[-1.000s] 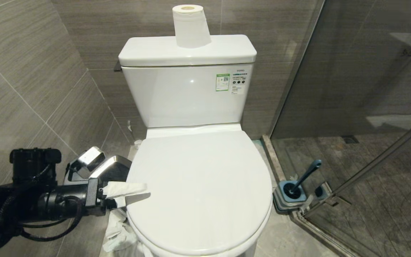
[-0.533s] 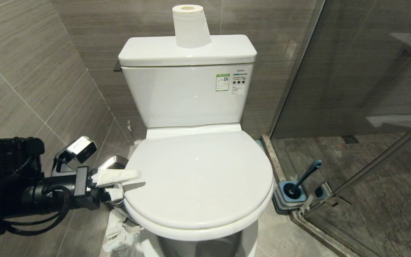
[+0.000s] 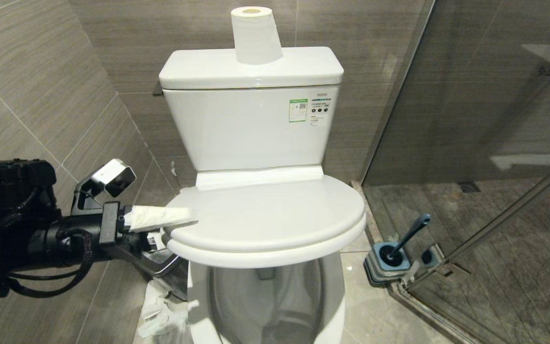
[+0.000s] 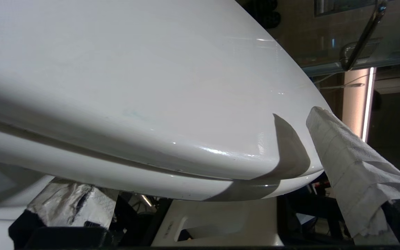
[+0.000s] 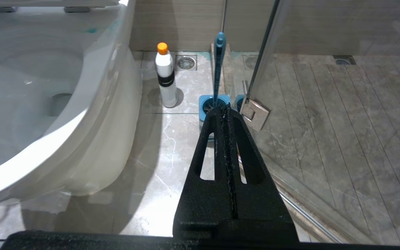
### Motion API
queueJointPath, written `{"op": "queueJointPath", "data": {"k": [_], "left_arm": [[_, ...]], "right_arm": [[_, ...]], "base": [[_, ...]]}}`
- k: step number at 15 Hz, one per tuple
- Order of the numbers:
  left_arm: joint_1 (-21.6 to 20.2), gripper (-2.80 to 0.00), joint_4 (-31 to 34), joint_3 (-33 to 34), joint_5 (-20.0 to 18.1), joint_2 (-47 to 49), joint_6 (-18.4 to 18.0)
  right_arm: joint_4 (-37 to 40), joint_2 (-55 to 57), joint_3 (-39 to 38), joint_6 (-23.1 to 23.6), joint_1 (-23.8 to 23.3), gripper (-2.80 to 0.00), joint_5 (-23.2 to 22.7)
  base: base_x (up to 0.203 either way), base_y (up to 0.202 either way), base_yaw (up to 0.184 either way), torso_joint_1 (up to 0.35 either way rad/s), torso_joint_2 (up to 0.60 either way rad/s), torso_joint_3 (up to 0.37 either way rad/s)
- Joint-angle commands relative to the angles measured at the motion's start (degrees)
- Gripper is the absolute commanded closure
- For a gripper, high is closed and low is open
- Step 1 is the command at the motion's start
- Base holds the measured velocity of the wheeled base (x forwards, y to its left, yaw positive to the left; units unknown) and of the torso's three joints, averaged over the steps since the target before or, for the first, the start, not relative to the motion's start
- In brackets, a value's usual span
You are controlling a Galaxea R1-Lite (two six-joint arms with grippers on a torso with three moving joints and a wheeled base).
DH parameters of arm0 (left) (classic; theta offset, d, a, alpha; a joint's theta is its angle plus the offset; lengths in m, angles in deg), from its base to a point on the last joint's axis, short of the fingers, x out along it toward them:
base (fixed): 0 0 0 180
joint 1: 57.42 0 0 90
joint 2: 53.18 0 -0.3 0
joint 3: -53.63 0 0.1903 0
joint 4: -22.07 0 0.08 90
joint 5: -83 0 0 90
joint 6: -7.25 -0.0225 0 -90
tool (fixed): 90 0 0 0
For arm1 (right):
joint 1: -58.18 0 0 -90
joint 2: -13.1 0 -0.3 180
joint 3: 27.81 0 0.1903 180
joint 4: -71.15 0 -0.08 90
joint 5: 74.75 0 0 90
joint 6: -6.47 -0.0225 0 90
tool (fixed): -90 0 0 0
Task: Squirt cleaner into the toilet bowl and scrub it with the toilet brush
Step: Use the left hand to lift the toilet lid slightly
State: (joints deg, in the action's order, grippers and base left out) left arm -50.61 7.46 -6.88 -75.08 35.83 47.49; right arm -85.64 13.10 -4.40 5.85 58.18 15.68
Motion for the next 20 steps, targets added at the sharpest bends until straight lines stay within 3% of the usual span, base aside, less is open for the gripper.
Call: {"op": "queueJointPath", "data": {"k": [1,8,10,13,14,16,20], "left_arm": [[0.05,-2.8,-0.26,-1.27,-0.29,-0.69,1.34],[0.0,-2.8,0.37,-2.73,-0.21,-3.94,7.33],[0.23,-2.8,0.61,-3.76,-0.21,-4.99,12.0],[0.85,-2.8,0.42,-7.94,-0.03,-5.16,22.59],[1.07,-2.8,0.28,-8.65,0.69,-4.81,24.12],[1.93,-2.8,0.06,-9.03,2.61,-4.28,24.39],[2.09,-2.8,0.05,-11.52,2.98,-3.84,24.87]], "right_arm": [[-0.02,0.0,0.03,0.0,0.0,0.0,0.02],[-0.02,0.0,0.04,0.0,0.0,0.0,0.02],[-0.02,0.0,-0.03,0.0,0.0,0.0,0.02],[-0.02,0.0,-0.05,0.0,0.0,0.0,0.02],[-0.02,0.09,-0.05,0.0,0.0,0.0,0.02],[-0.02,0.0,-0.05,0.0,0.0,0.0,0.02],[-0.02,0.0,-0.02,0.0,0.0,0.0,0.02]], "base": [[0.0,0.0,0.0,0.0,0.0,0.0],[0.0,0.0,0.0,0.0,0.0,0.0],[0.0,0.0,0.0,0.0,0.0,0.0],[0.0,0.0,0.0,0.0,0.0,0.0],[0.0,0.0,0.0,0.0,0.0,0.0],[0.0,0.0,0.0,0.0,0.0,0.0],[0.0,0.0,0.0,0.0,0.0,0.0]]}}
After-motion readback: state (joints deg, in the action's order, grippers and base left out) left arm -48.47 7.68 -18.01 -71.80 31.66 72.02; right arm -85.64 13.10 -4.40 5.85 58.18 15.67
